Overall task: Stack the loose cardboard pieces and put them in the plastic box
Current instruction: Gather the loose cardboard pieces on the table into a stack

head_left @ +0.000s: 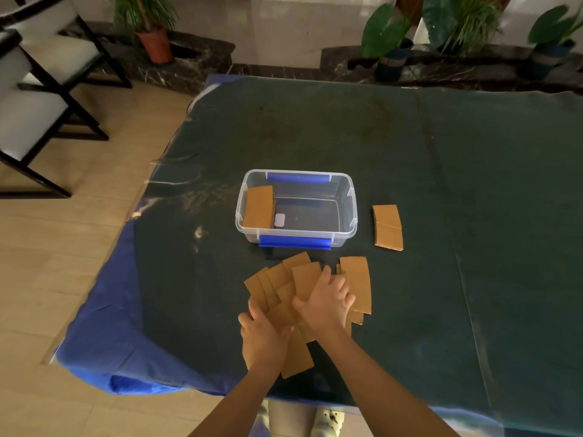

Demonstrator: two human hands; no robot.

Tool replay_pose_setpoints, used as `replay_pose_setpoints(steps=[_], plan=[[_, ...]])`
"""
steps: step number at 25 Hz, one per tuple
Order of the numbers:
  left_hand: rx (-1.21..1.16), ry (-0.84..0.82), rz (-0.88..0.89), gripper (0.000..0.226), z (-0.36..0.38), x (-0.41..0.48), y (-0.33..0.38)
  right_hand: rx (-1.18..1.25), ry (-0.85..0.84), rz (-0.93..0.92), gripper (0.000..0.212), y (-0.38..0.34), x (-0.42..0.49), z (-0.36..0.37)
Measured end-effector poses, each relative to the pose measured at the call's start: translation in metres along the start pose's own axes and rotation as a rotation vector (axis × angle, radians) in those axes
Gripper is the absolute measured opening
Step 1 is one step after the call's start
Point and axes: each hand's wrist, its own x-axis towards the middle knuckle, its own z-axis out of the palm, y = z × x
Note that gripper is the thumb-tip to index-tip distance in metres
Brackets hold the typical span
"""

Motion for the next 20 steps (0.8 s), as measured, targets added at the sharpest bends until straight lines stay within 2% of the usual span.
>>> replay_pose_setpoints(steps=[3, 7, 10, 13, 17, 20], plan=[[-0.103, -0.009, -0.015, 0.091, -0.001, 0.002, 0.002, -0.007, 0.064, 0.086, 0.084, 0.025, -0.003, -0.005], [-0.23, 0.05, 0.021, 0.076, -0.002, 0.004, 0.002, 0.01, 0.055, 0.099, 0.081, 0.045, -0.01, 0.001], [-0.262, 0.081, 0.089, 0.052, -0.001, 0.004, 0.011, 0.048, 0.079, 0.134, 0.072, 0.051, -0.017, 0.005], [-0.257, 0.095, 0.128, 0.029, 0.005, 0.008, 0.027, 0.12, 0.029, 0.194, 0.072, 0.054, -0.019, 0.005], [-0.144, 0.12, 0.061, 0.036, 0.017, 0.012, 0.041, 0.299, -0.023, 0.252, 0.068, 0.048, -0.016, -0.001], [-0.155, 0.098, 0.028, 0.035, 0.021, 0.014, 0.047, 0.53, -0.003, 0.184, 0.05, 0.045, -0.018, -0.002]])
